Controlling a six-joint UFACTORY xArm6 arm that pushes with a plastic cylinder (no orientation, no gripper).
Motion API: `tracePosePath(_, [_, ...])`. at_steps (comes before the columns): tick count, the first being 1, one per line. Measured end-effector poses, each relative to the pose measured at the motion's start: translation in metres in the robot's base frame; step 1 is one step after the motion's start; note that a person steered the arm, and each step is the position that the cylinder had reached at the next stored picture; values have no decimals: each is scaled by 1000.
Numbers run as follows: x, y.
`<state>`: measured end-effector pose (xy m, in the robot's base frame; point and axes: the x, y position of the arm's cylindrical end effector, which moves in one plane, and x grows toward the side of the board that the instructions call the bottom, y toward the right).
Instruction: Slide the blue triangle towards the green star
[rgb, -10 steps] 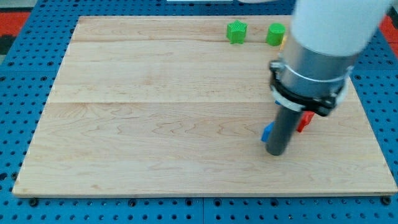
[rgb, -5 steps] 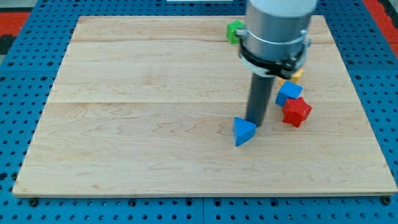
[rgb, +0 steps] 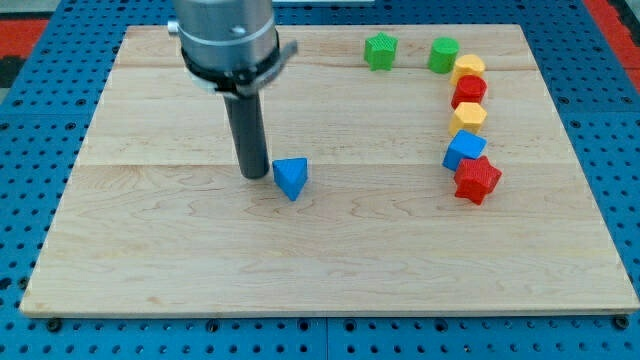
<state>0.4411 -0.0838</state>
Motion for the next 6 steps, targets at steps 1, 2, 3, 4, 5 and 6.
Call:
tracePosePath(1, [-18,-3])
tracePosePath(2, [-25,-2])
tracePosePath(3, [4,-22])
tracePosePath(4, [86,2])
tracePosePath(5, [64,55])
tracePosePath(6, [20,54])
